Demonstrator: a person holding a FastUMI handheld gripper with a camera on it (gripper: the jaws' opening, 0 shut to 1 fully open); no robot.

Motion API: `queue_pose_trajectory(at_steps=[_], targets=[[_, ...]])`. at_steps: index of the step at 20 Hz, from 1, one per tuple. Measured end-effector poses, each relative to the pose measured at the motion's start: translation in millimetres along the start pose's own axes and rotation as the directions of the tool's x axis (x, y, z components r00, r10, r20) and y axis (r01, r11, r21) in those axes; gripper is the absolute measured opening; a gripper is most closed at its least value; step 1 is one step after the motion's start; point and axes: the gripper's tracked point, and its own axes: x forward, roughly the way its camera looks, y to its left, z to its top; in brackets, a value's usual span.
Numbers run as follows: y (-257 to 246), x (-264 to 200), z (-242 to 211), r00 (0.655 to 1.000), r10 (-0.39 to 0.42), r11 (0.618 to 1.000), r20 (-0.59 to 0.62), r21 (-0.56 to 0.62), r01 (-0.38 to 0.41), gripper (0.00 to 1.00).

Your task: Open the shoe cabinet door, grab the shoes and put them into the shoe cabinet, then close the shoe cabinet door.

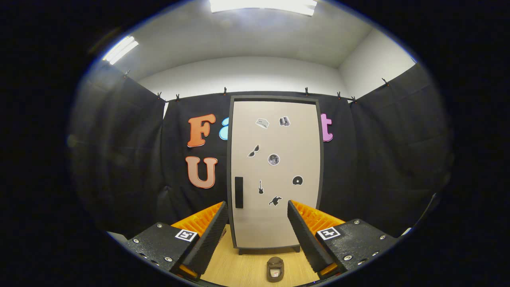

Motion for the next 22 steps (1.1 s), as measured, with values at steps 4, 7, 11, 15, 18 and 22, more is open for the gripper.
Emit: queue_pose_trajectory(at_steps=[4, 7, 11, 15, 18, 22], targets=[[16.7, 11.9, -5.3, 1.0, -0.012, 1.0, -0.011, -0.002, 0.012, 0.94], [27.7, 22.7, -7.2, 1.0, -0.015, 1.0, -0.01, 0.007, 0.015, 0.94], [41.6, 45.0, -11.6, 1.0, 0.002, 1.0, -0.018, -0.004, -0.002, 0.94], [51.1, 81.5, -24.2, 0.999, 0.026, 1.0, -0.032, -0.01, -0.027, 0.94], [54.6, 113.6, -34.3, 0.998, 0.046, 0.999, -0.039, 0.006, -0.046, 0.93], [56.4, 157.3, -46.3, 0.997, 0.058, 0.998, -0.05, 0.012, -0.058, 0.93]])
